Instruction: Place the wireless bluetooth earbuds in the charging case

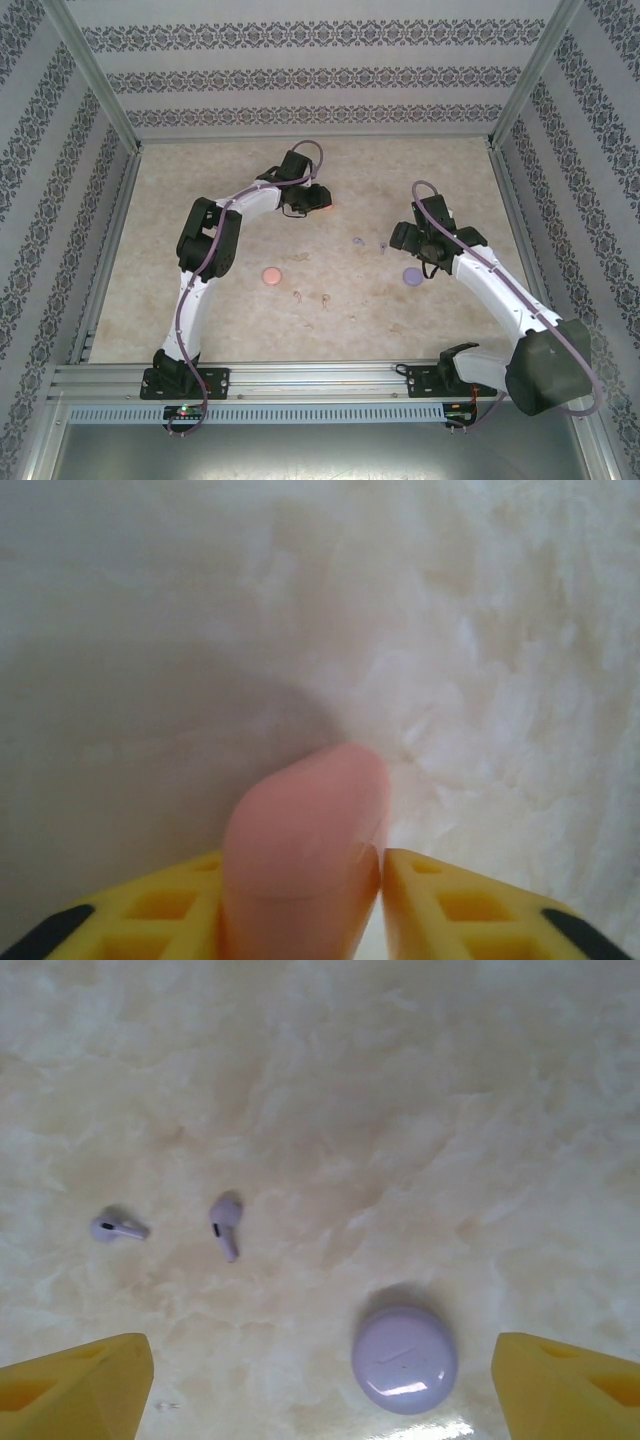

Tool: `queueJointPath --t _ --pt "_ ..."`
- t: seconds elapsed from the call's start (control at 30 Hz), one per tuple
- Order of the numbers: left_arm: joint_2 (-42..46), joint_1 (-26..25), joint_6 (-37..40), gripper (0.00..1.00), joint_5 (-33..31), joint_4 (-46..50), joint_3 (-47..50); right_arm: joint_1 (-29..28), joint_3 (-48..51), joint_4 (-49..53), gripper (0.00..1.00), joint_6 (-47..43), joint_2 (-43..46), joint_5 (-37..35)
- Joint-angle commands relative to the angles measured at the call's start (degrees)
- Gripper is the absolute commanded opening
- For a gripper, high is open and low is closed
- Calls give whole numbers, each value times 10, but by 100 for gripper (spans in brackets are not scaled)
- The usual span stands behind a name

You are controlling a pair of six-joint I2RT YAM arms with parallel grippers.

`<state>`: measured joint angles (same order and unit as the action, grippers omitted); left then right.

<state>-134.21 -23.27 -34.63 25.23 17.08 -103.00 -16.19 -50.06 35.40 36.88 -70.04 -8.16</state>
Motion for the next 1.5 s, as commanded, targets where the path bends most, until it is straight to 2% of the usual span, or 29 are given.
queueJointPath --t 0.0,0.1,0.37,0.67,1.03,1.23,1.47 --pt "-2 14 16 46 -11 43 -12 10 7 32 89 -18 -17 -11" --pt "8 22 30 59 -20 50 -11 13 12 34 91 -26 -32 5" --pt "61 57 72 68 -43 72 -8 22 24 36 91 -51 -69 25" --pt "191 64 103 70 -58 47 50 30 20 39 87 -96 -117 75" --pt "370 60 50 73 -24 -96 239 31 17 35 82 -111 -168 72" --pt "408 55 44 74 -6 -128 292 32 -6 44 80 -149 -209 72" --pt "421 55 50 74 20 -139 309 34 -23 52 75 -188 -241 72"
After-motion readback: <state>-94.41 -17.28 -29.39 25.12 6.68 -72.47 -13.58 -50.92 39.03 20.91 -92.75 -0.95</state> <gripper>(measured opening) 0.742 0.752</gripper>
